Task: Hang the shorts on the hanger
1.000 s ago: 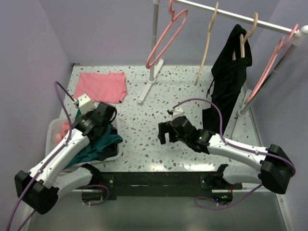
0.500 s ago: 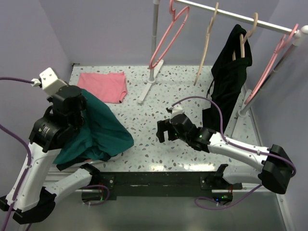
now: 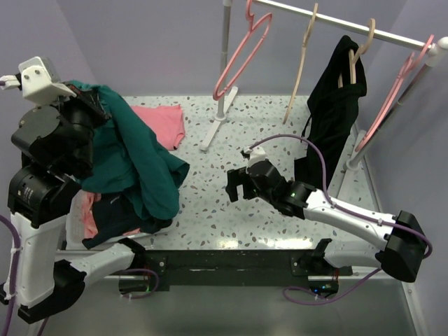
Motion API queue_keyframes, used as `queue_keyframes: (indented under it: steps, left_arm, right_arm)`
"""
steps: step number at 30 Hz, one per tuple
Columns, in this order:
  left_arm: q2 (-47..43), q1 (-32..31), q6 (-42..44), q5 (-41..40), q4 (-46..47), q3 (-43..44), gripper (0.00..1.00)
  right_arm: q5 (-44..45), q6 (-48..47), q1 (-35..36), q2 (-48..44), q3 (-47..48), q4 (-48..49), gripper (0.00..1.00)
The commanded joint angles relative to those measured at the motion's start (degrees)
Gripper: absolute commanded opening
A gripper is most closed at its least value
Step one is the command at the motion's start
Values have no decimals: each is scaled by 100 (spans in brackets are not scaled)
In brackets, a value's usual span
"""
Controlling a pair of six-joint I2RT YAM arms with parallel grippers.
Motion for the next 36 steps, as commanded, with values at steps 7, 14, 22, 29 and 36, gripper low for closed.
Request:
queue_keyframes:
  steps: [7, 14, 22, 29, 36]
  left_arm:
    - [1170, 30, 532, 3073, 653, 2048, 0]
    - [1444, -23, 120, 5452, 1013, 2139, 0]
    - [672, -831, 399, 6054, 1242, 142, 0]
    - [-1050, -831, -1022, 6474, 1689, -4809, 0]
    - [-1694, -840, -2219, 6626, 1385, -7371, 0]
  right_arm:
    - [787, -239, 15, -586, 549, -398, 99]
    - [1244, -248, 15, -1043, 725, -812, 99]
    - [1569, -108, 15, -1623, 690, -1251, 99]
    - [1482, 235, 15, -1730, 110, -1208, 98]
    - [1288, 305, 14, -906, -31, -997, 98]
